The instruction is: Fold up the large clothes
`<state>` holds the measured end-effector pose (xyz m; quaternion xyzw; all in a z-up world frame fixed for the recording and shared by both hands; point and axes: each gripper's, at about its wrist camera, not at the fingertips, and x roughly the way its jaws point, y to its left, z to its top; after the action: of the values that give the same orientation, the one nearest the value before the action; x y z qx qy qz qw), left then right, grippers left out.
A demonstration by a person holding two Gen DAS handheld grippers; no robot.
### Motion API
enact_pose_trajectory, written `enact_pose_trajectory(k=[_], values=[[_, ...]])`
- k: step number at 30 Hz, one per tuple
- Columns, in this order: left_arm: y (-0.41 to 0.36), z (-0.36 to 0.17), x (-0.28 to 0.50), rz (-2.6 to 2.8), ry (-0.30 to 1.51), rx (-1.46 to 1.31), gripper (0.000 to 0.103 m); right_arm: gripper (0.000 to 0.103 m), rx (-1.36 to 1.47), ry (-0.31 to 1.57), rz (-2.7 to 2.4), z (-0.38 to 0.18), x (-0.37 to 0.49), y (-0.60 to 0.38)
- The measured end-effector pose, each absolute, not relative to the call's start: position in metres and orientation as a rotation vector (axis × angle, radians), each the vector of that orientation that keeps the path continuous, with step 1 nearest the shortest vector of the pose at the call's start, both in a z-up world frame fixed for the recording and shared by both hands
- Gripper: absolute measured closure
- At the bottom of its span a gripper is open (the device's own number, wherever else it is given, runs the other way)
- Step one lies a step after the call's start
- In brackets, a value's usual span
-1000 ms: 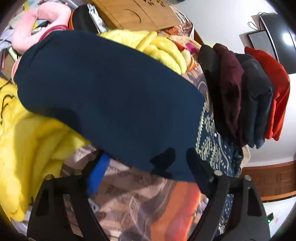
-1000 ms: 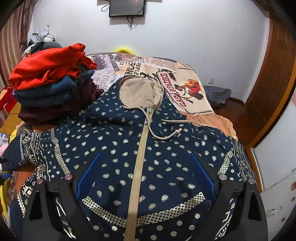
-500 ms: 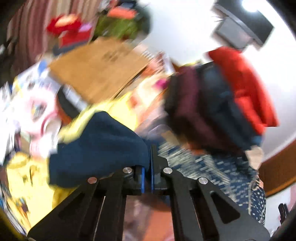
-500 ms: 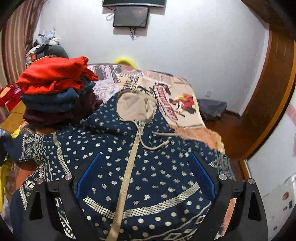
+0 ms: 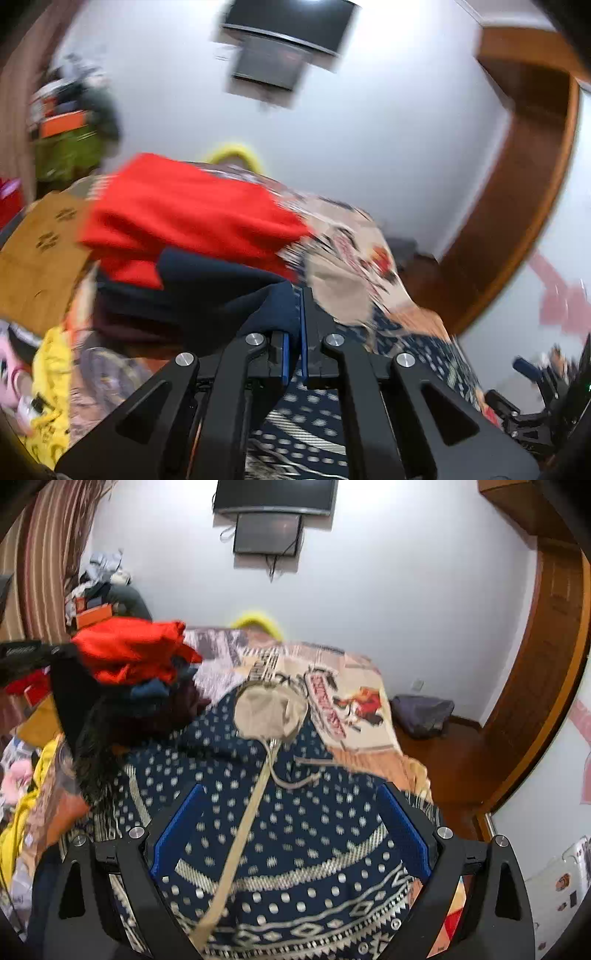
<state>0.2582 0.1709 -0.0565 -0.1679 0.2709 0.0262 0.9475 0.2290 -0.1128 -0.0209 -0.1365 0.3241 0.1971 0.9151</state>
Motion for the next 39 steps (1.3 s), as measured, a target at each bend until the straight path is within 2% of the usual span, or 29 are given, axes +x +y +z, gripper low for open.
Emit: enact_pose_trajectory(k=[5,13,17,20,25,30,34,39], values=[[0.101,-0.075,0.296,-0.097,0.683,-0.207,0.1,0.011,-0.288,0.713,0.419,-0.034,0.225,-0.126],[0.019,-0.138,0.321,-0.268,0.938,-0.081,0.1,0.011,-0.287,0.761,0.391,-0.051,0.224,-0.146],[-0.002,-0.17,0.314,-0.317,1.05,-0.027,0.099,0.011,-0.285,0.788,0.382,-0.058,0.224,-0.153],[-0.01,-0.187,0.309,-0.346,1.124,-0.005,0.094,0.011,-0.289,0.803,0.381,-0.061,0.226,-0.154],[0.006,-0.185,0.292,-0.325,1.126,-0.013,0.086,0.011,-0.311,0.808,0.387,-0.063,0.226,-0.147],[0.046,-0.143,0.266,-0.268,0.991,-0.05,0.058,0.011,-0.329,0.781,0.423,-0.056,0.224,-0.132],[0.086,-0.11,0.25,-0.161,0.886,-0.029,0.055,0.011,-0.347,0.763,0.471,-0.048,0.225,-0.11],[0.128,-0.088,0.238,-0.039,0.81,0.031,0.036,0.011,-0.367,0.761,0.563,-0.045,0.227,-0.078]])
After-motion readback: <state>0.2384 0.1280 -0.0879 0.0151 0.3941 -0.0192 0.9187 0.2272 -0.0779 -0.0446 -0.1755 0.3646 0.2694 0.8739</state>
